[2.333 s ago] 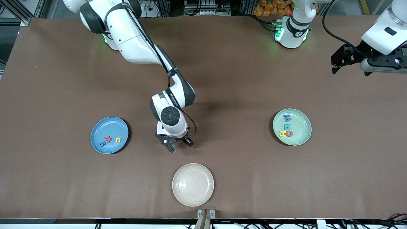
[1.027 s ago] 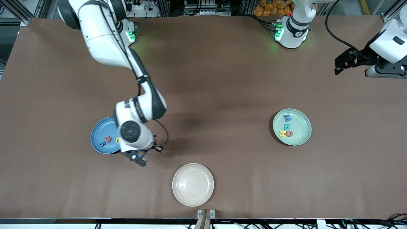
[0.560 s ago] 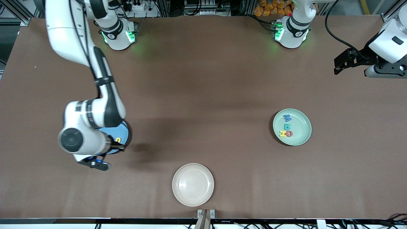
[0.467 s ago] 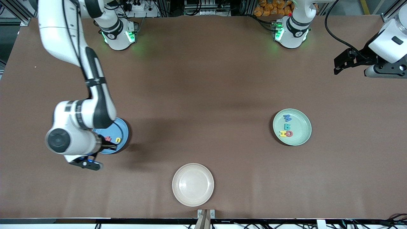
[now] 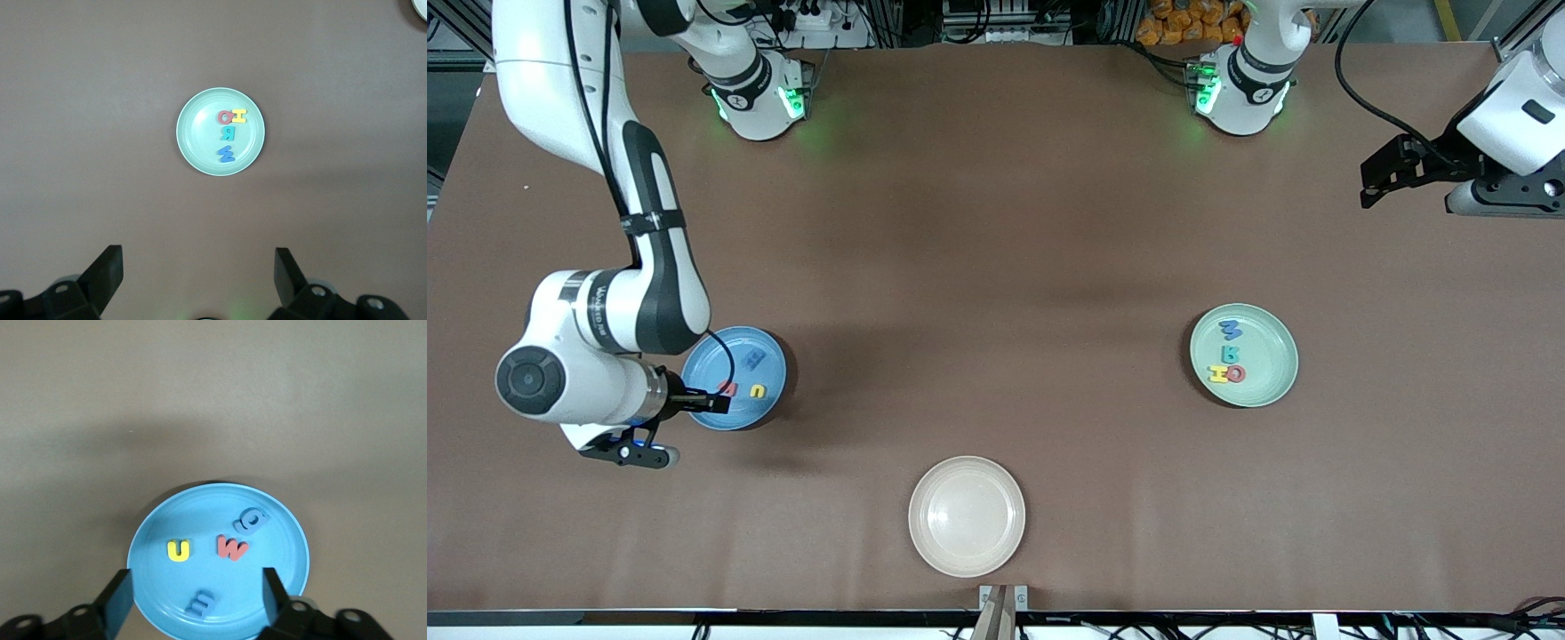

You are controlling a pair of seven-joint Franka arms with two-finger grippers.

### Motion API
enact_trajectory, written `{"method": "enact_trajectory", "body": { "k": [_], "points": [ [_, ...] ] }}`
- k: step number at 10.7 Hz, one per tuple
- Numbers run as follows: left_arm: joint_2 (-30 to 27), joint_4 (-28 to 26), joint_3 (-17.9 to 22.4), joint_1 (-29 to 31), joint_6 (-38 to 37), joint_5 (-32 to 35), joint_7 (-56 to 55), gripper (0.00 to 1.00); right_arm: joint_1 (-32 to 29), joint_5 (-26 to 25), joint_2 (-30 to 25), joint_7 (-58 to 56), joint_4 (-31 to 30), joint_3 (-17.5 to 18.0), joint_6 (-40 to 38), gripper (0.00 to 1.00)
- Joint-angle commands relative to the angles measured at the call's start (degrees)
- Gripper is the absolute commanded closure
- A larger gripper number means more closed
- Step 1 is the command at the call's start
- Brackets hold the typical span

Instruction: Sort upper and lower case letters into plates

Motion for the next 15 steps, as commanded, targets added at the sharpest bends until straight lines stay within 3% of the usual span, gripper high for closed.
{"method": "enact_trajectory", "body": {
  "k": [1,4,5,11,13,15],
  "points": [
    [0.4,1.0,0.0,-0.4,-0.9,-0.9,-0.8,0.0,-8.7,-3.0,-13.4,-8.5,-17.7,9.9,9.5,0.0],
    [0.6,1.0,0.1,0.1,-0.9,-0.9,-0.8,0.0,-9.5,-8.2,-24.8,-8.9,-27.1,12.4,9.3,0.0],
    [0.6,1.0,0.0,0.0,-0.9,-0.9,-0.8,0.0,-9.8,-10.7,-27.5,-8.8,-27.0,13.3,8.2,0.0],
    [0.4,1.0,0.2,0.3,-1.0,-0.9,-0.3,0.0,-10.9,-9.7,-30.4,-8.6,-5.5,13.5,-15.2,0.0],
    [0.7,1.2,-0.1,-0.4,-1.0,2.5,0.0,0.0,-12.5,-3.7,-30.2,-8.9,2.3,13.4,-23.0,0.0],
    [0.7,1.4,0.0,-0.3,-1.0,2.6,0.0,0.0,-13.1,-3.8,-30.4,-11.0,4.1,13.6,-25.1,0.0]
  ]
}}
